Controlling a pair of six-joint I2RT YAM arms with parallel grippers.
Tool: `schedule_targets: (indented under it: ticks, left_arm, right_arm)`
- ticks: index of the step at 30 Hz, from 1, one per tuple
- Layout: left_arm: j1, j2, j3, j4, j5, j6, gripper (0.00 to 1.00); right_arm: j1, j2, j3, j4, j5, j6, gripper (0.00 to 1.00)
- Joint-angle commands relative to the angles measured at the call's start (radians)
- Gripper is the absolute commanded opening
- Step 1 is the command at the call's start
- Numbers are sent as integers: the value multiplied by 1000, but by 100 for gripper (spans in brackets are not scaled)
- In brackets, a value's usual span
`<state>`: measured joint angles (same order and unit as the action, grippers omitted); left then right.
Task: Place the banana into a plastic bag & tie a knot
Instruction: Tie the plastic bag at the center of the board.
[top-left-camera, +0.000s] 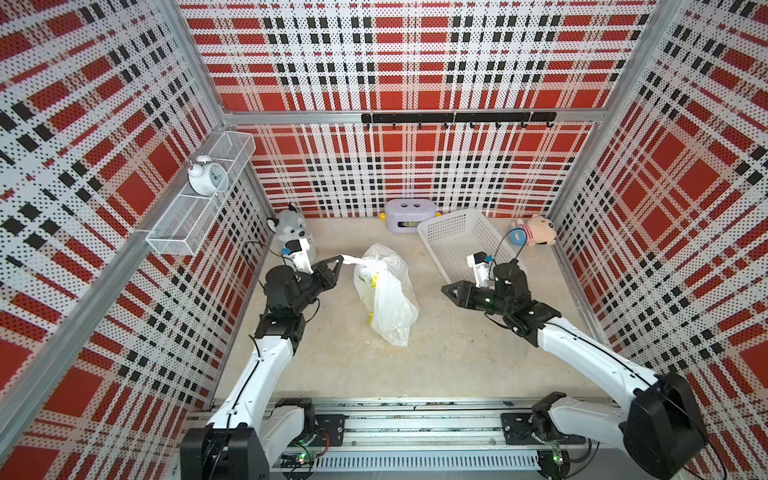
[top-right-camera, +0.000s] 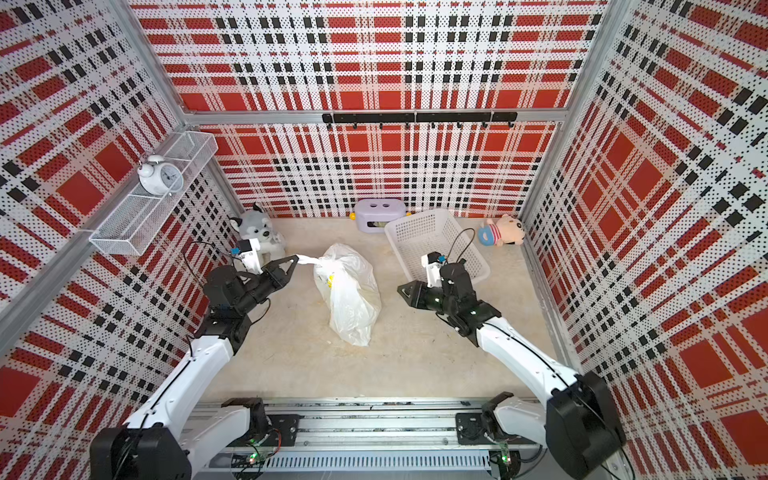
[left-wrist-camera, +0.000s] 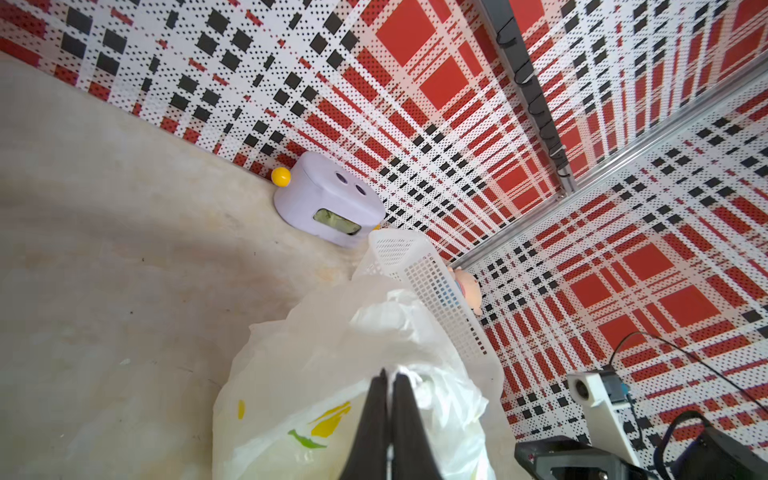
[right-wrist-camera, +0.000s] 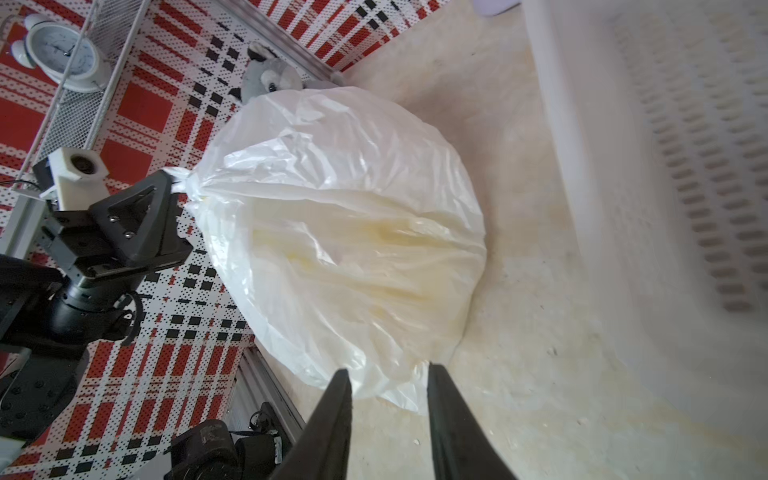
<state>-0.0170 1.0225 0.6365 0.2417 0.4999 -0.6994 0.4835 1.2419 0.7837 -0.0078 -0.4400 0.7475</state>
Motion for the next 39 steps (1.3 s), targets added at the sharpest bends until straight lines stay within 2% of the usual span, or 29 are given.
schedule_targets:
  ticks: [1,6,11,14,16,19,24,27,30,31,33,35,37,39]
  left_arm:
    - [-40,22,-15,-55,-97,37,0]
    - [-113,65,-14,-63,-170,46,0]
    - [-165,108,-20,-66,-208,49,0]
    - [-174,116,-21,-67,-220,49,0]
    - [-179,117,-24,-68,-225,51,0]
    - [-188,120,-24,-69,-230,51,0]
    - [-200,123,-21,-74,-239,53,0]
    - [-202,122,-20,-76,-241,54,0]
    - [-202,122,-17,-76,-244,55,0]
    - [-202,122,-18,-75,-244,55,0]
    - [-203,122,-15,-76,-245,57,0]
    - [-203,123,-10,-76,-245,58,0]
    - [-203,124,-8,-72,-244,60,0]
    - [-202,124,-6,-70,-246,60,0]
  right_arm:
    - [16,142,82,120,-59,-16,37]
    - [71,324,207,150,-129,-43,46]
    - [141,357,221,143,-171,-97,60]
    - [185,342,192,135,-142,-125,69]
    - [219,340,187,110,-81,-156,76]
    - [242,346,192,98,-1,-173,78]
    - [239,348,236,49,103,-219,73]
    - [233,376,269,47,68,-231,60]
    - [233,402,275,94,-25,-217,44]
    - [235,405,267,119,-59,-210,40]
    - [237,402,257,157,-115,-202,44]
    - [241,396,253,164,-140,-203,42]
    - [242,387,250,161,-141,-201,27]
    - [242,390,254,135,-127,-213,19]
